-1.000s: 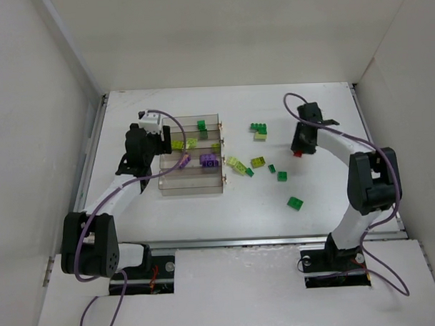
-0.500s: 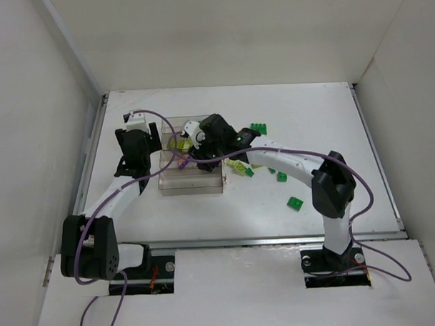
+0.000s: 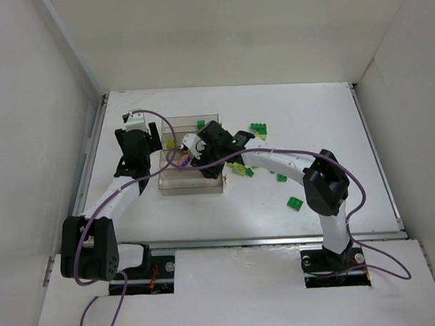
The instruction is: Sort the legos into containers by color
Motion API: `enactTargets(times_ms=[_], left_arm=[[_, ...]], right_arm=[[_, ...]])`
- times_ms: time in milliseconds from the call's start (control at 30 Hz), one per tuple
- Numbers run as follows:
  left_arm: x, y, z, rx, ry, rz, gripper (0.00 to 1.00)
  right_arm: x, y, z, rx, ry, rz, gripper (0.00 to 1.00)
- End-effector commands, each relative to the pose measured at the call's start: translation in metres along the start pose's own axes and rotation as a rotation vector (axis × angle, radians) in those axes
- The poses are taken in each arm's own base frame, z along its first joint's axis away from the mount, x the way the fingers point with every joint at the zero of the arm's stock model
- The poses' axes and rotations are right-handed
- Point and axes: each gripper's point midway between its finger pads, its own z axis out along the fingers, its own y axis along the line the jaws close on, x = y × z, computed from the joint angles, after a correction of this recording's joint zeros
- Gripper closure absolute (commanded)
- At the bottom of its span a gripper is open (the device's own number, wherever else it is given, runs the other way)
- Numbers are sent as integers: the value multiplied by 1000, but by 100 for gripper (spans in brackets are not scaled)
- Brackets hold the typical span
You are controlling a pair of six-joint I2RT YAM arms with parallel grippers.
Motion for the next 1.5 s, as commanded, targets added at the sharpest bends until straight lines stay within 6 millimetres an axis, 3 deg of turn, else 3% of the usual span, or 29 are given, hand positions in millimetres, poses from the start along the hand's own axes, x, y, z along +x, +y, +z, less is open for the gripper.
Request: enactTargets(times_ms=[0,133,367,467,500,533,600,800,933,967,1000,1033,1100,1133,1267,1333,1367,1400,1467], left_arm=[[-15,0,-6,14,-53,-35,29],[-10,-2,-6,23,-43,-31,29],[-6,-3,-6,31,-34,-28,29],[-5,-3,-6,31,-34,-28,29],[-5,-3,-6,31,-34,-28,29],[-5,-3,-6,31,-34,-28,29],[-5,-3,-6,31,-34,-28,29],[-3,-6,-7,49,-23,-34,29],[-3,-8,-7,58,-22,-34,29],[-3,-8,-7,58,-22,-34,29],[-3,-8,-7,58,-22,-34,29],[-3,-8,-7,58,-22,-34,29],[-2,-7,-9,58,-22,-34,29],[-1,-7,-9,58,-22,-34,29],[1,-7,-9,58,-22,-34,29],[1,-7,-9,58,-22,-34,29],[1,-7,-9,58,-22,-34,29],[1,-7,-9,58,-22,-34,29],[1,-8,-9,67,-21,-34,29]], right_arm=[[3,16,5,-44,37,-110,91],[1,17,11,-43,53,-135,84],[6,16,14,-40,75,-133,84],[6,16,14,-40,75,-133,70],[7,14,14,-30,78,-133,59],[7,15,14,-29,78,-121,40],[6,11,14,-4,77,-111,35],[-36,-9,-8,128,-68,-46,29],[-68,-30,-39,215,-202,57,25],[-80,-39,-55,234,-264,127,25],[-79,-47,-61,226,-287,181,25],[-75,-71,-72,208,-320,260,25],[-65,-93,-86,175,-372,419,25],[-51,-117,-95,162,-389,489,25],[17,-158,-88,255,-256,687,29],[51,-163,-79,283,-147,776,29],[62,-172,-83,326,-130,812,29],[76,-168,-78,341,-90,843,29],[93,-170,-79,386,-59,903,27]])
